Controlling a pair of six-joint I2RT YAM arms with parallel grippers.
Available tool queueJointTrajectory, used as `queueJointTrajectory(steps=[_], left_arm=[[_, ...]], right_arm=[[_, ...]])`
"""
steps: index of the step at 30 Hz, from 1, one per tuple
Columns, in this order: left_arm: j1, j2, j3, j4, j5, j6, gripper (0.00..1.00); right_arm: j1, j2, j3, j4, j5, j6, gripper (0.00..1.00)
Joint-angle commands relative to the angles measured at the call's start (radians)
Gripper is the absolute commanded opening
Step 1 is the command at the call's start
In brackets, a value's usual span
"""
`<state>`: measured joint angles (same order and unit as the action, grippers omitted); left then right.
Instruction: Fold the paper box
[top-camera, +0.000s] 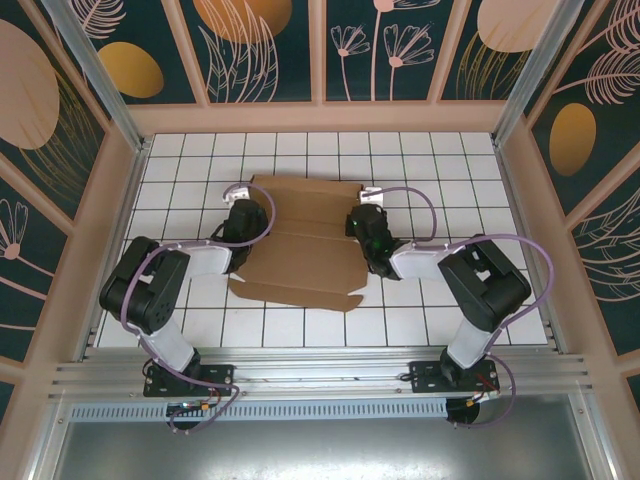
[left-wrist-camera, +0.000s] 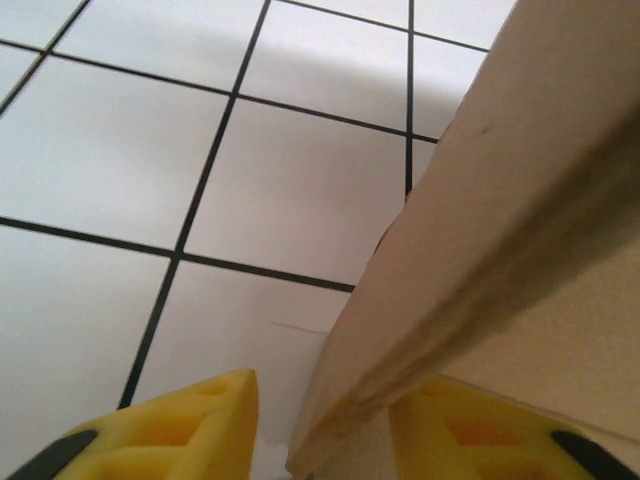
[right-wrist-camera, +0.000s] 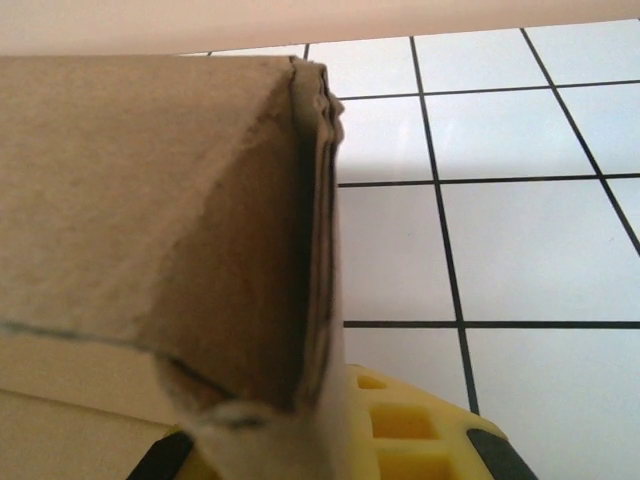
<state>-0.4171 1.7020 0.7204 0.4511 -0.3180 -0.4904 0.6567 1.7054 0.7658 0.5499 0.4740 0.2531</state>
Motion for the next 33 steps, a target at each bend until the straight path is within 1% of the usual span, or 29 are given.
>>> queueJointTrajectory(steps=[1,6,10,13,17,21,24,26,28,33], left_arm=[[0.009,-0.033,-0.047,-0.024,0.050,-0.023,0.46],[0.009,-0.090,-0.050,-0.040,0.066,-0.038,0.54],[0.009,-0.137,-0.052,-0.078,0.040,-0.031,0.58],[0.009,-0.151,-0.057,-0.072,0.043,0.005,0.59],[0.009,-0.126,-0.033,-0.069,0.072,0.072,0.58],[0.009,-0.085,0.003,-0.057,0.128,0.112,0.57],[0.009,-0.062,0.034,-0.054,0.117,0.128,0.56],[0.009,-0.044,0.056,-0.059,0.100,0.145,0.54],[0.008,-0.025,0.073,-0.063,0.079,0.157,0.49],[0.008,-0.001,0.097,-0.057,0.053,0.180,0.26]], right_arm=[[-0.045,0.020,-0.015,0.086,-0.011,0.058,0.00],[-0.056,0.030,-0.010,0.111,-0.005,0.015,0.00],[-0.059,0.021,-0.022,0.139,-0.015,-0.023,0.00],[-0.059,0.016,-0.030,0.155,-0.033,-0.051,0.00],[-0.059,0.008,-0.032,0.160,-0.045,-0.068,0.00],[-0.057,0.003,-0.031,0.162,-0.057,-0.078,0.00],[-0.055,-0.002,-0.031,0.162,-0.066,-0.079,0.00],[-0.050,-0.007,-0.034,0.162,-0.064,-0.080,0.00],[-0.046,-0.014,-0.034,0.161,-0.062,-0.081,0.00],[-0.025,-0.016,-0.028,0.154,-0.054,-0.096,0.00]])
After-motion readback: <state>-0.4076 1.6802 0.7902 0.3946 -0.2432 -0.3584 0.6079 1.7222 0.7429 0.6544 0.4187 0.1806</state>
